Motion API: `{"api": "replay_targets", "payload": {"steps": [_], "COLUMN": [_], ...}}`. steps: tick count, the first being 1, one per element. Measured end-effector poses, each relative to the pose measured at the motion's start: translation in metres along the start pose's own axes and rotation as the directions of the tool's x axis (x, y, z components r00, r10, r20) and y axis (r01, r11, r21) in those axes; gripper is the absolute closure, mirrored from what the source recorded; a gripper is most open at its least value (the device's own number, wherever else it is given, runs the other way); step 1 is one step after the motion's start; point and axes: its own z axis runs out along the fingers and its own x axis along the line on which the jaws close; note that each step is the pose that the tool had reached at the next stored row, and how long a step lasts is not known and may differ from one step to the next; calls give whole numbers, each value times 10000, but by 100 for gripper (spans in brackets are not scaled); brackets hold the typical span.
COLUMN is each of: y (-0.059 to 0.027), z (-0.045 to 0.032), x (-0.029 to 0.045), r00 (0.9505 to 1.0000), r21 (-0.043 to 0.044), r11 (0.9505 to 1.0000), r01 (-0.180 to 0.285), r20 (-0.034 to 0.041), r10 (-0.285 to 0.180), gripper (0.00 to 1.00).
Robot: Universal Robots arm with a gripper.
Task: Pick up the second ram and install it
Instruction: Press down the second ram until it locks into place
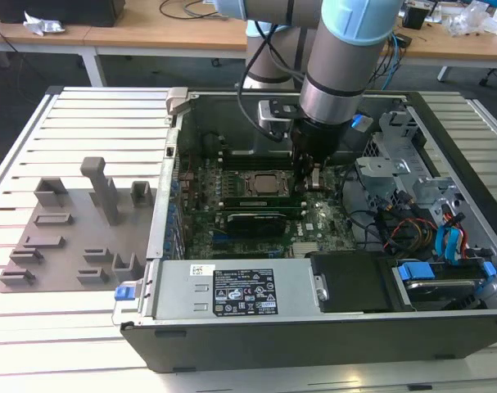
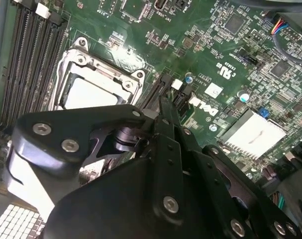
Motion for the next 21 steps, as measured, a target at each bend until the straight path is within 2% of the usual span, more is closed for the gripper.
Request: {"api": "replay_targets", "payload": {"steps": [6, 8, 10, 11, 12, 14, 17, 19, 21], "y": [-2, 0, 11, 28, 66, 205, 451, 543, 680], "z": [45, 3, -78, -80, -78, -70, -50, -41, -22], "x": [1, -4, -3, -3, -1, 8, 26, 35, 41], "r00": [10000, 10000, 10000, 10000, 10000, 10000, 10000, 10000, 10000], "r21": [-1, 13, 22, 36, 58, 89, 127, 143, 174], "r11": [10000, 10000, 10000, 10000, 10000, 10000, 9999, 9999, 9998], "r01": [-1, 0, -2, 0, 2, 3, 4, 4, 5], "r20": [-2, 31, 2, 2, 2, 12, 10, 11, 14], "r10": [1, 0, 2, 0, -2, -3, -4, -4, -5], "gripper": [90, 90, 90, 90, 90, 90, 90, 90, 90]}}
